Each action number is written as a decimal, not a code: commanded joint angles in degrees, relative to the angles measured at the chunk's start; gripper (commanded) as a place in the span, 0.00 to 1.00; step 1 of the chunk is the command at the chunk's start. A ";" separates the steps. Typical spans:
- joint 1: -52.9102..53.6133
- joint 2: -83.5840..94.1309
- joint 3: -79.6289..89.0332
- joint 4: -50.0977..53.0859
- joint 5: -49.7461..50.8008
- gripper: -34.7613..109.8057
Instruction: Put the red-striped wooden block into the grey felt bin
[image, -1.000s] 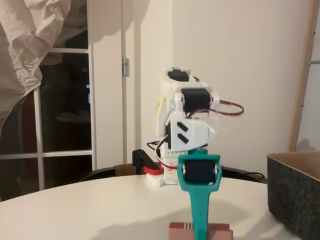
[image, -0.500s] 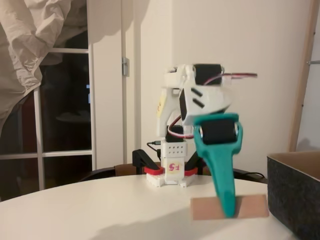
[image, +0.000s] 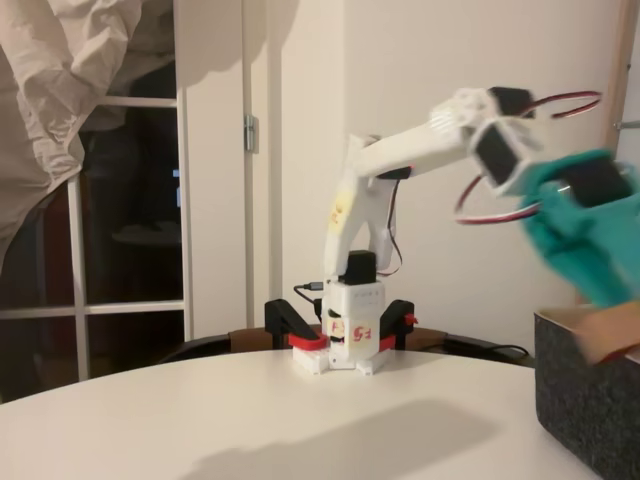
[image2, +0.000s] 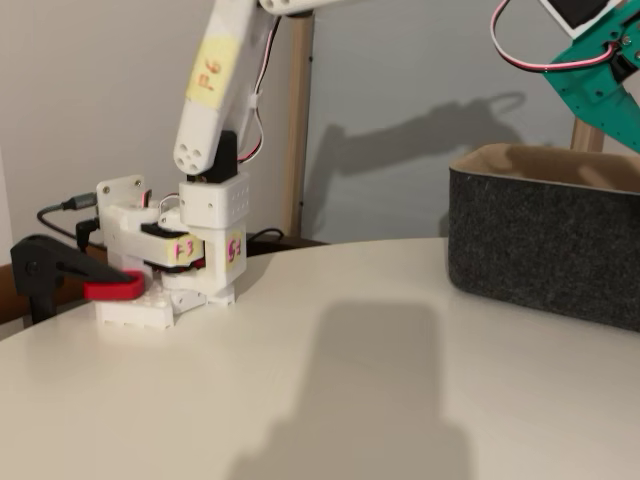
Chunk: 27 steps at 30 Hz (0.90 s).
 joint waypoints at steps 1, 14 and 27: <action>-5.80 2.64 -2.99 -0.26 -2.11 0.27; -18.81 1.49 -2.37 4.57 -10.02 0.30; -18.72 2.64 -2.55 11.69 -9.49 0.38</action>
